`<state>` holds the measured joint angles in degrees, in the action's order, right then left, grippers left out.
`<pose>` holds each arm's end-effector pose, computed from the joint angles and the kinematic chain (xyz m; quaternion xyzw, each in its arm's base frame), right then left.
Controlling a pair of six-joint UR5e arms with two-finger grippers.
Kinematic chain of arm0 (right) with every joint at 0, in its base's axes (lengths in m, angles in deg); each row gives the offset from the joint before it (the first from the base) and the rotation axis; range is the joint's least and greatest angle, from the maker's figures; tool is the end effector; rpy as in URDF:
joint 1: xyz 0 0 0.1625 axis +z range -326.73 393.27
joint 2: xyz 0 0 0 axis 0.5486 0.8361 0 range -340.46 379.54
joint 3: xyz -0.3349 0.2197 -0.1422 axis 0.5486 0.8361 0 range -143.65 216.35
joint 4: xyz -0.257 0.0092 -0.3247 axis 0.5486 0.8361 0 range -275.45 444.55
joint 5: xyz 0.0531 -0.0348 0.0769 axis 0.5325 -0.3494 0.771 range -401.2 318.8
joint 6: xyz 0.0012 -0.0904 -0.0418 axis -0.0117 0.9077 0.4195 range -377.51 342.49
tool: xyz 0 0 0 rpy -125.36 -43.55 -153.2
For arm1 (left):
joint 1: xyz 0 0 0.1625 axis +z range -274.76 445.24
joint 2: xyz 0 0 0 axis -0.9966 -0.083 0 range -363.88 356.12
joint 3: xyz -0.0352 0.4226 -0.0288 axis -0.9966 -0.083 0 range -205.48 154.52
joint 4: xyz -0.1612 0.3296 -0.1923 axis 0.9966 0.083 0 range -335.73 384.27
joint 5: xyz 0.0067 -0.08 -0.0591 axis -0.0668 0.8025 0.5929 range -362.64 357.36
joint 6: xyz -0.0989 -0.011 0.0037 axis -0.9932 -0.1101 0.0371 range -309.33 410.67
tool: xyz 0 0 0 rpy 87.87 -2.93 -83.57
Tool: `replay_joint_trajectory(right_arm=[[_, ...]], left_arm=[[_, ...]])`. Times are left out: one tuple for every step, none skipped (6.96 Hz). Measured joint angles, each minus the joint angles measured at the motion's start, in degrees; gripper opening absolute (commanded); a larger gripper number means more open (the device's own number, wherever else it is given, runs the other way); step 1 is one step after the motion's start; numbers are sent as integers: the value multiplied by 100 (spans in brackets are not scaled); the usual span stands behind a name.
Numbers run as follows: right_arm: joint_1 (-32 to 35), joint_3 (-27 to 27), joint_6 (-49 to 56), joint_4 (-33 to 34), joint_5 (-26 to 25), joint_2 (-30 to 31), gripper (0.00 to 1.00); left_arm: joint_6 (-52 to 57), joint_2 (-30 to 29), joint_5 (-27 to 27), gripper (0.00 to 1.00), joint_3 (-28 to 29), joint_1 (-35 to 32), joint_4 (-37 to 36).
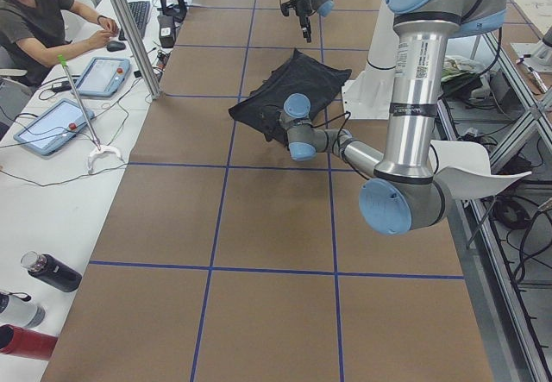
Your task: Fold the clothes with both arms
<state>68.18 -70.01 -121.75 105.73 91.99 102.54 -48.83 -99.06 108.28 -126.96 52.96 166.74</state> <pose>-0.3569 -0.3284 0.3264 -0.1308 -0.7048 0.0271 0.6967 0.4014 -0.3691 0.4133 -0.0365 0.5764 -0.1926 0.7933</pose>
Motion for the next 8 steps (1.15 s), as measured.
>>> replay_joint_trajectory(right_arm=[[32, 1, 0, 0, 5, -2, 100], [62, 0, 0, 0, 13, -2, 100], [80, -3, 0, 0, 21, -3, 100], [92, -5, 0, 0, 31, -5, 100], [104, -4, 0, 2, 39, -7, 100], [114, -4, 0, 6, 45, -6, 100], [118, -6, 0, 8, 51, -5, 100], [129, -7, 0, 13, 55, -8, 100]], left_arm=[[-25, -19, -3, 100, 17, 61, 0], [-48, -37, -6, 100, 34, 116, -2], [-62, -85, -11, 99, 74, 163, -6], [-67, -158, -33, 99, 140, 216, -8], [-69, -220, -68, 96, 209, 258, -11], [-69, -254, -86, 94, 252, 283, -12], [-68, -262, -93, 94, 270, 295, -11], [-63, -260, -96, 94, 274, 298, -9]])
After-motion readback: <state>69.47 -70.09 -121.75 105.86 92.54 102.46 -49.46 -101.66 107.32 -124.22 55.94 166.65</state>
